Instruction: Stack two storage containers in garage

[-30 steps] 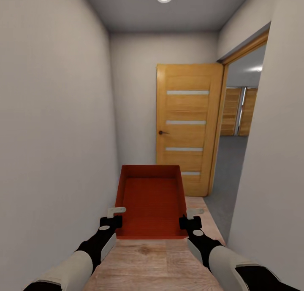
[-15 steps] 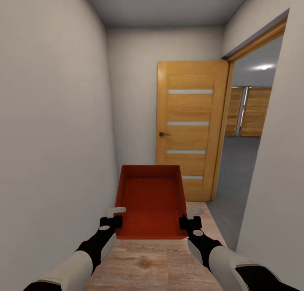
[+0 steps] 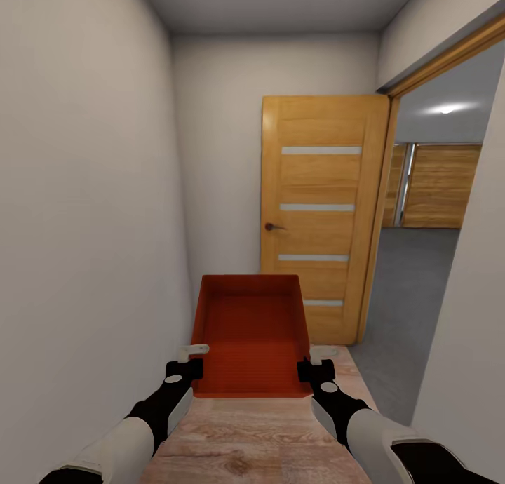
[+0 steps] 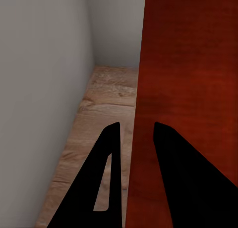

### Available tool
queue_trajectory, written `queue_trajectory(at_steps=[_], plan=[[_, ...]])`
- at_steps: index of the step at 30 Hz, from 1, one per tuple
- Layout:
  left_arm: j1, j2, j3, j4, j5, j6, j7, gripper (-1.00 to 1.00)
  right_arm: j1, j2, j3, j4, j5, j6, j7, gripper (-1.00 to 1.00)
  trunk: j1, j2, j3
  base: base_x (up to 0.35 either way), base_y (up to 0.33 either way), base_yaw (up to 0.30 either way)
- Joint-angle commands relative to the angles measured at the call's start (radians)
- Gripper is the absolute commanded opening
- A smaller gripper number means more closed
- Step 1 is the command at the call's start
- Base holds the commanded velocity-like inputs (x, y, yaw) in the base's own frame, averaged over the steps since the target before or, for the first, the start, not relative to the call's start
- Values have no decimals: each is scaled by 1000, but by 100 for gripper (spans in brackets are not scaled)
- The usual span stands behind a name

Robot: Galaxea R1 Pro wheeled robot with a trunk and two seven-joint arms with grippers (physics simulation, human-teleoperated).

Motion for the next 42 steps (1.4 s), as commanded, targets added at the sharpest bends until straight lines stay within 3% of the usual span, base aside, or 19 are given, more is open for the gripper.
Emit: queue_trajectory(at_steps=[1,11,29,42], plan=[[-2,25,18,-4,-8,-73,20,-100,0,-9,-32,3,-3,-3,-8,-100,1,-1,-1,326,0,0],[-2,23,19,-5,-8,-73,21,-100,0,-7,-32,3,-3,-5,-8,-100,1,-1,-1,271,0,-163],[-2,20,19,-5,-8,-72,22,-100,-1,-9,-32,3,-3,-4,-8,-100,1,-1,-1,15,1,-283],[-2,21,19,-4,-8,-71,20,-100,-1,-9,-32,3,-3,-5,-8,-100,1,-1,-1,205,195,-285]])
